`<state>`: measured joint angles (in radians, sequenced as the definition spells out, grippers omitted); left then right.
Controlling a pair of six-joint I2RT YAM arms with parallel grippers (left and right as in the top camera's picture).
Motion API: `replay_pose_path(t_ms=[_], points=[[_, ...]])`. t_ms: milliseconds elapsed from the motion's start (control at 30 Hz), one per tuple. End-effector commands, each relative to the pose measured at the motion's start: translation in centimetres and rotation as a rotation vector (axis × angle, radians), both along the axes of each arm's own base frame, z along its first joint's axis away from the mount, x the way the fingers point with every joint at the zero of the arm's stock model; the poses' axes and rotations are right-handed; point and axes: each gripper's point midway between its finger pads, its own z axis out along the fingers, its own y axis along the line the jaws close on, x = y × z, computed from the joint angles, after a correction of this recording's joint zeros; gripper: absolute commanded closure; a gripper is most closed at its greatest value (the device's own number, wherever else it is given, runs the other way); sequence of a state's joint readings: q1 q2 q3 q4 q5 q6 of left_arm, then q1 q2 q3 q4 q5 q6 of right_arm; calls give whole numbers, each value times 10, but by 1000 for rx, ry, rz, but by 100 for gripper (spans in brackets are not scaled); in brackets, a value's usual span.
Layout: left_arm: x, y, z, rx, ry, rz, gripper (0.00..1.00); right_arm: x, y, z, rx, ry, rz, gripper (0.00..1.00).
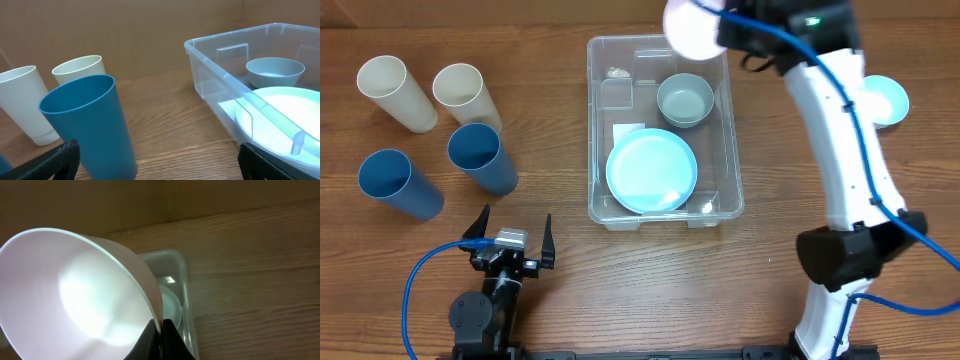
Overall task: Pack container
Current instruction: 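Lift the pink bowl and lower it into the grey bowl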
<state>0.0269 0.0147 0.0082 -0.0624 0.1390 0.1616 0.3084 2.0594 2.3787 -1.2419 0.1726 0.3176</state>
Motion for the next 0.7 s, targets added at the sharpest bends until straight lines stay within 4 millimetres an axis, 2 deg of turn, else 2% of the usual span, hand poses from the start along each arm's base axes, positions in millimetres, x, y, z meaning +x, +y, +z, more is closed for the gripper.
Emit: replay_pose_path(t_ms=[0,100,300,467,567,633,667], points=[[0,0,0,18,-8,-5,0,8,5,-30,-85,39,-15,96],[0,0,0,18,-8,-5,0,10,11,-57,-101,97,-10,96],[0,0,0,18,-8,-5,0,6,4,-100,-127,183,-57,96],[0,0,0,18,-8,-5,0,3,3,-121,-140,217,-57,96],[0,0,0,18,-8,-5,0,3,3,-125,-140,222,-59,94],[0,0,0,18,-8,-5,0,4,4,-124,-140,216,-56,67],[0,0,0,18,-8,-5,0,4,4,-124,-142,214,-51,59]])
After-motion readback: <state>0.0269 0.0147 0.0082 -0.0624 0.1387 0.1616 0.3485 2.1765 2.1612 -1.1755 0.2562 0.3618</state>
